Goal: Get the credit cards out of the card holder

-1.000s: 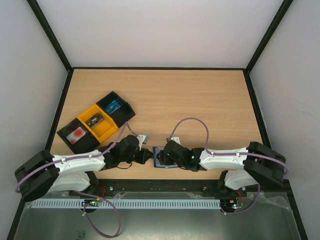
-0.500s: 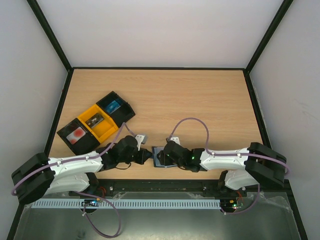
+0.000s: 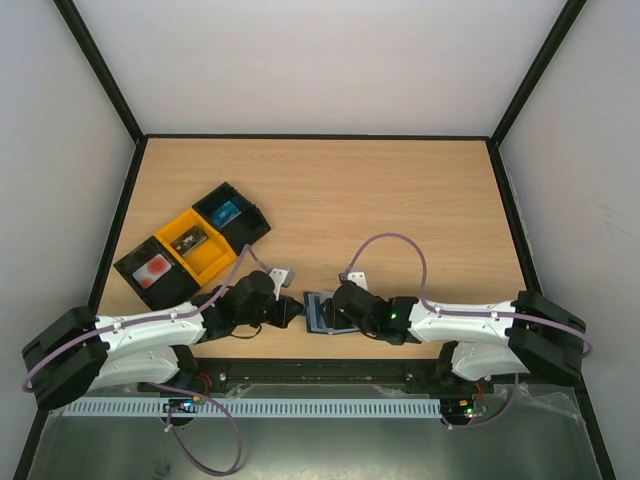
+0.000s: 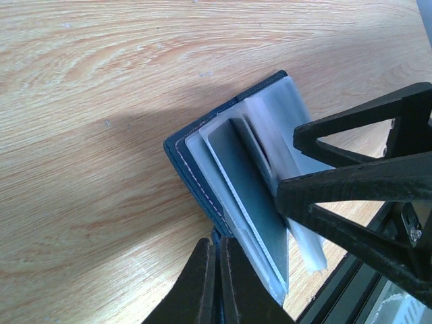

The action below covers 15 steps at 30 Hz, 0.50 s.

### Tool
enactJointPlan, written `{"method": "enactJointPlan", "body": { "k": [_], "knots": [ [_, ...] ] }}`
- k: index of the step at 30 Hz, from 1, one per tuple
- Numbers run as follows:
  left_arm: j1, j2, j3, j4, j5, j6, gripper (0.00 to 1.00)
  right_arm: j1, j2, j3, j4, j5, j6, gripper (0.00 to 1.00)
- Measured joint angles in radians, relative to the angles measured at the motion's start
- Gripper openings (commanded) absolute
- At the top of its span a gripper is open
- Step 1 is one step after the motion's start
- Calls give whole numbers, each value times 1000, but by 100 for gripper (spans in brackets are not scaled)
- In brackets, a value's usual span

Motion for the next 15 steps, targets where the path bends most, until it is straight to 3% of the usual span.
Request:
{"method": "enactJointPlan", "body": {
  "k": [15],
  "knots": [
    [0,-5,0,-1,-13,0,3,0,-30,0,-48,44,1,60]
  ]
}}
